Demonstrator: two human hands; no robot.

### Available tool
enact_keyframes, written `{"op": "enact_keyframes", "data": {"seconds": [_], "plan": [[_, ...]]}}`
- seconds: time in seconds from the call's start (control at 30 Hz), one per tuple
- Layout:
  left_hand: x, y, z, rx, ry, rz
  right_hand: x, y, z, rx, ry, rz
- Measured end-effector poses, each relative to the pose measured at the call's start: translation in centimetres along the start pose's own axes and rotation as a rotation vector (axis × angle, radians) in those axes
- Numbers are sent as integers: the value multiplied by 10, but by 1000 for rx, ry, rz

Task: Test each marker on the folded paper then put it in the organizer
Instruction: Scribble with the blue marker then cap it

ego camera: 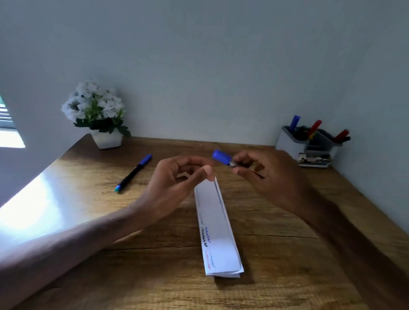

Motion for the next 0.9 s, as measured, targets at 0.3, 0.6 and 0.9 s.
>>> {"op": "enact_keyframes", "data": {"seconds": [0.3,0.6,0.9], "plan": [[-74,-79,-11,-660,-208,328,6,76,-77,-23,-245,-529],[-96,-122,13,-754,-150,533,17,124,-138,-35,-281,-969],[-94,-123,20,-732,-184,520,-6,109,-177,77,-361,-809]]}}
Point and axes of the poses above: each hand's wrist, its own x-axis away from the middle knuckle, its own y-axis out of the back of the hand, z = x × y, the point moved 2 cm from there along -x, towards the middle knuckle
